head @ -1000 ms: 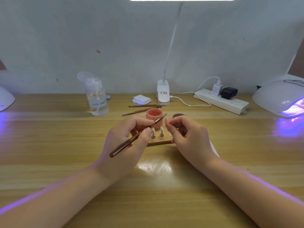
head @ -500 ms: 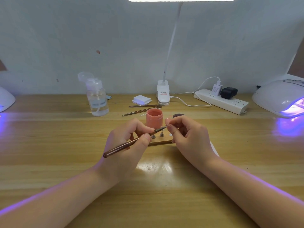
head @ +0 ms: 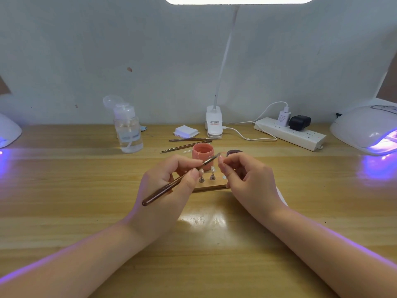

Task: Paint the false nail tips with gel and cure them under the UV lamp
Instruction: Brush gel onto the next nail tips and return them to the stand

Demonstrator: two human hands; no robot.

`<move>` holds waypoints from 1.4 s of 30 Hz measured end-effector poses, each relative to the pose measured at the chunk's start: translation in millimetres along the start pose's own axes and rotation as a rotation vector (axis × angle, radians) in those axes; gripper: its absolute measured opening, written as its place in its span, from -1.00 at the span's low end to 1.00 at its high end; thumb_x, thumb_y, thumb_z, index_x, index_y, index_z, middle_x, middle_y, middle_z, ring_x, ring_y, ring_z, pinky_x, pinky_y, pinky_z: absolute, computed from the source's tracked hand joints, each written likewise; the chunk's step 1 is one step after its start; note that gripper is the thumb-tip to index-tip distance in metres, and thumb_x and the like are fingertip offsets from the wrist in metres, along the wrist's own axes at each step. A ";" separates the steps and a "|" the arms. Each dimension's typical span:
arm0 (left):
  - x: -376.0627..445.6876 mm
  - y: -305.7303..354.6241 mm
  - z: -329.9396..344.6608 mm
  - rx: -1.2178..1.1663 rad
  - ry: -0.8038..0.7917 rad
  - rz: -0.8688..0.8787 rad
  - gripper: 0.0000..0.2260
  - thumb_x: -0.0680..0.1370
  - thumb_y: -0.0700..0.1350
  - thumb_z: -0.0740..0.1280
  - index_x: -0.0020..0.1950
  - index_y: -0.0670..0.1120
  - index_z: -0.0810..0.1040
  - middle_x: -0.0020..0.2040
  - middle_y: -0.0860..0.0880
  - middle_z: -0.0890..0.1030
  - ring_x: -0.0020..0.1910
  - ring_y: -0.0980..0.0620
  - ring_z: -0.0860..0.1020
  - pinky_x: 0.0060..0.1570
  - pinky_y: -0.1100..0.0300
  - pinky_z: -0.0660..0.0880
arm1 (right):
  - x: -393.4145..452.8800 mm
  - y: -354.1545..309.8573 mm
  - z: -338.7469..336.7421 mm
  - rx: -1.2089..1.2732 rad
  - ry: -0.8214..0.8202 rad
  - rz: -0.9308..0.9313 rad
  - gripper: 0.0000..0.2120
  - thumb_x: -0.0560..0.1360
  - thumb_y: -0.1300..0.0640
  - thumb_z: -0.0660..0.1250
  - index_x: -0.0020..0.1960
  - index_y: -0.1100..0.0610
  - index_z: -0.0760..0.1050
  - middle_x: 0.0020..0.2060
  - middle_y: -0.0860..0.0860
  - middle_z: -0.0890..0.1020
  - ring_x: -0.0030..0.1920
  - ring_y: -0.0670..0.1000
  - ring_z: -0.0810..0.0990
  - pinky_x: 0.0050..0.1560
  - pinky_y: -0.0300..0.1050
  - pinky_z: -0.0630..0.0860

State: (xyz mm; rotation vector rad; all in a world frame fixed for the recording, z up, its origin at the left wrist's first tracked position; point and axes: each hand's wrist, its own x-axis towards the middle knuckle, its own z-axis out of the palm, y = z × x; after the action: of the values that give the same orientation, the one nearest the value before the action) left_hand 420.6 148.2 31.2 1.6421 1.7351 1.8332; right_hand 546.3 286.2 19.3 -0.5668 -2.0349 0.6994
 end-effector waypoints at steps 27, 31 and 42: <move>-1.9 -2.5 1.0 0.087 -0.001 -0.020 -0.87 0.43 0.04 0.32 -0.10 0.10 0.63 -0.15 0.03 0.67 -0.13 0.10 0.57 -0.15 0.25 0.45 | -0.5 -1.2 0.1 0.017 -0.007 0.018 -0.91 0.51 0.24 0.39 0.00 0.22 0.62 -0.24 0.07 0.64 -0.28 0.08 0.61 -0.18 0.10 0.56; -1.6 -1.3 1.2 0.033 0.017 0.011 -0.90 0.49 -0.02 0.32 -0.04 0.05 0.60 -0.15 0.12 0.68 -0.13 0.13 0.60 -0.15 0.37 0.46 | -0.9 -1.1 -0.4 0.027 -0.012 0.032 -0.91 0.52 0.22 0.39 0.00 0.22 0.62 -0.24 0.07 0.65 -0.28 0.09 0.61 -0.17 0.10 0.55; -0.3 -3.7 3.3 -0.045 0.020 -0.048 -0.89 0.50 -0.07 0.32 -0.01 0.02 0.61 -0.12 0.10 0.69 -0.10 0.16 0.62 -0.12 0.39 0.48 | -1.0 -1.4 0.3 0.059 -0.015 0.048 -0.91 0.52 0.22 0.38 -0.01 0.22 0.61 -0.24 0.08 0.65 -0.29 0.12 0.60 -0.16 0.13 0.54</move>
State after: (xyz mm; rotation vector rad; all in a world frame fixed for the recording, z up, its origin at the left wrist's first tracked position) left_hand 421.2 151.2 27.3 1.5569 1.7122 1.8592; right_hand 546.4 284.4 19.5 -0.5790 -2.0139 0.7914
